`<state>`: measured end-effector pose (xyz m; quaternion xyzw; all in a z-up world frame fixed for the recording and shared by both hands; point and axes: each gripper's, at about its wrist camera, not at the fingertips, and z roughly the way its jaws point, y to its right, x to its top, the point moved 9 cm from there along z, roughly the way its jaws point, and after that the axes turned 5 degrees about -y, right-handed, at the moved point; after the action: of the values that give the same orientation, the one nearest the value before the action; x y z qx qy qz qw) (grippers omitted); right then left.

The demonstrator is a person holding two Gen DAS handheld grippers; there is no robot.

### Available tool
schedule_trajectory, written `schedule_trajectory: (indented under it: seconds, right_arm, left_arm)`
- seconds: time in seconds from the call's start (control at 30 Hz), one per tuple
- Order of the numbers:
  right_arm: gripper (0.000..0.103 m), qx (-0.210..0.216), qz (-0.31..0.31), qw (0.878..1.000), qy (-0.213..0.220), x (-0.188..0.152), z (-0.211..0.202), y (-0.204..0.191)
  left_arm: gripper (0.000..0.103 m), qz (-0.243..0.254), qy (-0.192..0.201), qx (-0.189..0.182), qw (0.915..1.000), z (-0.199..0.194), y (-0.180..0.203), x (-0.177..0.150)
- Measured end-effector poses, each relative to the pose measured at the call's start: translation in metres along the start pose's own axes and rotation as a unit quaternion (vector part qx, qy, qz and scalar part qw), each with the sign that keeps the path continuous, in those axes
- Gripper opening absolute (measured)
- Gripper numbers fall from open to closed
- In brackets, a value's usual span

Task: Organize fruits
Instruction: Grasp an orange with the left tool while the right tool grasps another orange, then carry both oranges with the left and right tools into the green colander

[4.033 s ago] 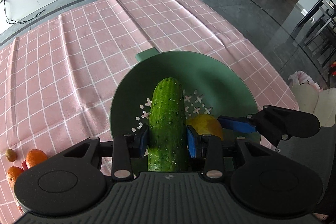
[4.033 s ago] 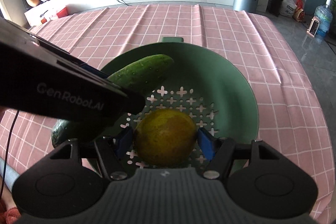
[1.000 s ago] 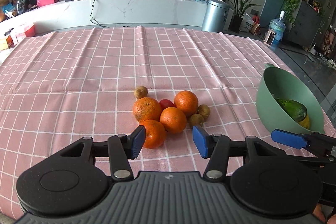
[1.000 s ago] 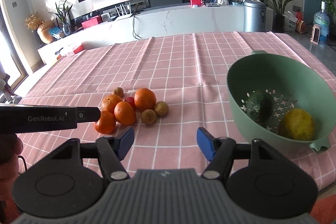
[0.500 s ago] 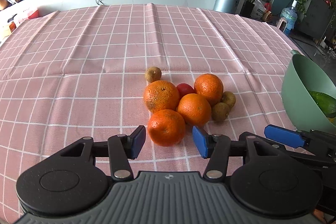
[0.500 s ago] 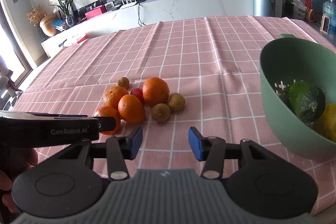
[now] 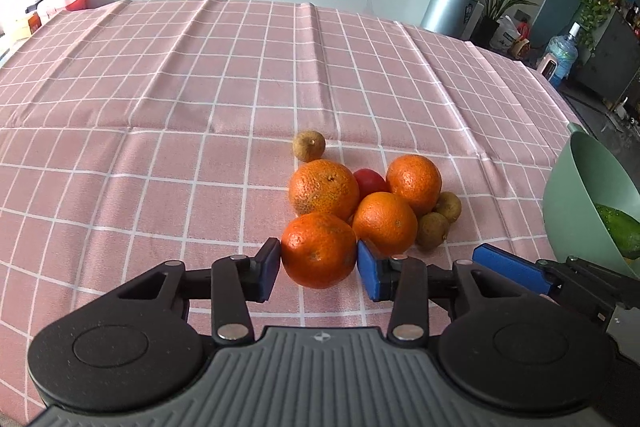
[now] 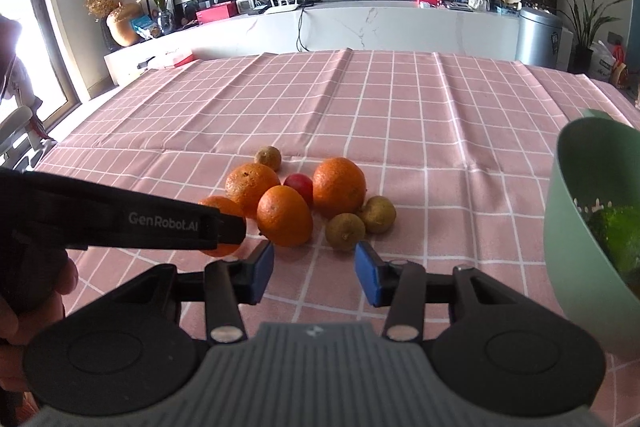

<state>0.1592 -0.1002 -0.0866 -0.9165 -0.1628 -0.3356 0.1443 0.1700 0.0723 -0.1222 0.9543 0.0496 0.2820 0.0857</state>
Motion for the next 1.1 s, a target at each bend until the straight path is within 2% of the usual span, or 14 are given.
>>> schedule_trajectory:
  seconds: [0.2, 0.53, 0.73, 0.83, 1.1]
  right_arm:
    - [0.042, -0.004, -0.056, 0.998, 0.009, 0.006, 0.009, -0.021]
    - [0.042, -0.025, -0.104, 0.994, 0.015, 0.014, 0.032, -0.033]
    - [0.043, -0.036, -0.120, 0.992, 0.014, 0.011, 0.041, -0.035]
    - [0.036, -0.044, -0.122, 0.991, 0.012, 0.010, 0.043, -0.034]
    - [0.034, -0.034, -0.119, 0.992, 0.015, 0.010, 0.036, -0.034]
  left_arm:
    - [0.047, -0.024, 0.012, 0.016, 0.9995, -0.005, -0.014, 0.005]
    - [0.047, -0.045, 0.015, 0.036, 0.9982, 0.000, -0.030, 0.007]
    - [0.047, -0.037, 0.011, 0.039, 0.9985, 0.002, -0.027, 0.005]
    - [0.047, -0.034, 0.011, 0.040, 0.9986, 0.003, -0.027, 0.004]
    - [0.047, -0.023, 0.016, 0.045, 0.9986, 0.000, -0.024, 0.003]
